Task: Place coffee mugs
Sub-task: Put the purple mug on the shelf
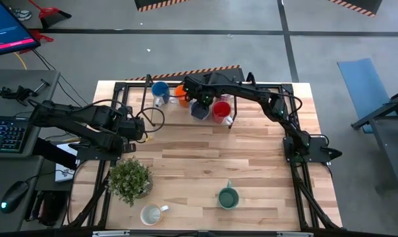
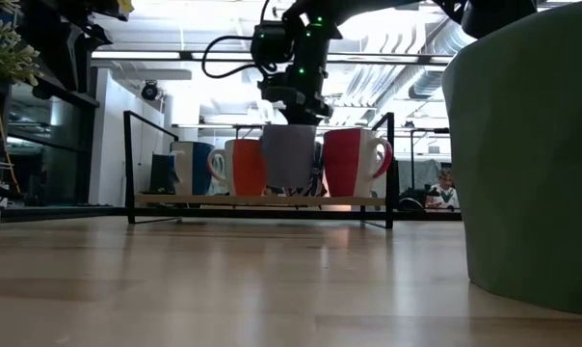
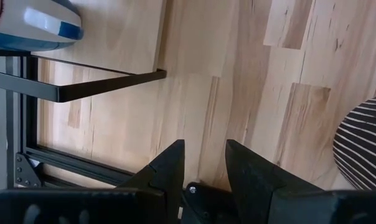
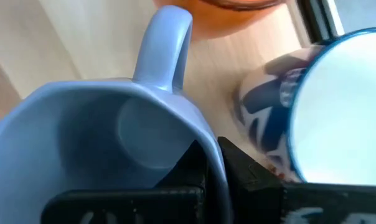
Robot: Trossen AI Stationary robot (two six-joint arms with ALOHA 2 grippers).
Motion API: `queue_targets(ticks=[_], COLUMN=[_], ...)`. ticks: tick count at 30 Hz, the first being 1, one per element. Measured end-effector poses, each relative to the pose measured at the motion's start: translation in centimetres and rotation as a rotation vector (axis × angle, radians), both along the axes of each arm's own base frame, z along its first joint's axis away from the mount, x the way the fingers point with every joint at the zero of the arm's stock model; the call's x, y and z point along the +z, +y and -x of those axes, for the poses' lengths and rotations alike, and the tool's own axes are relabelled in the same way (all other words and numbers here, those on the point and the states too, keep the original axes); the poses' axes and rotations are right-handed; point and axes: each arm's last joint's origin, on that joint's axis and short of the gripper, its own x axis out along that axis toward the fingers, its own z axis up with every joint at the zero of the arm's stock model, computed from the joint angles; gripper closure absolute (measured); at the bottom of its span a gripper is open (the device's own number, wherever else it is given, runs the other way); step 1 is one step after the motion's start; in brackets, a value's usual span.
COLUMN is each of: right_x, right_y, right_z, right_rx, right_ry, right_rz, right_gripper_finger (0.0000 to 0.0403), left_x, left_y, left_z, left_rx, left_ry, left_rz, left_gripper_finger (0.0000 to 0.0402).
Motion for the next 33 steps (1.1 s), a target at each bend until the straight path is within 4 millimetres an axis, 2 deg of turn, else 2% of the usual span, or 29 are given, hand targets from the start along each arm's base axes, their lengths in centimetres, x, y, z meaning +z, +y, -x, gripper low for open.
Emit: queue_targets(ticks=[12, 21, 33], right_x=[0.0, -1.6, -1.5], right_y=[-0.2, -0.3, -0.3], right_z=[0.2, -0.2, -0.3], right_rx=[0.004, 0.006, 0.010], right_ry=[0.005, 0.033, 0.017], right_rz=[-0.014, -0.031, -0.040], right_gripper_finger=[0.0403, 0.0402, 0.0402], left_x=[0.0, 0.0, 0.0], left_y=[0.0, 0.0, 0.0], left_z=[0.0, 0.0, 0.0], left_rx=[0.000, 0.001, 0.001], left_ry=[0.000, -0.001, -0.003], left_rz=[0.001, 0.001, 0.002], left_gripper_finger=[0.0293, 0.0293, 0.0293])
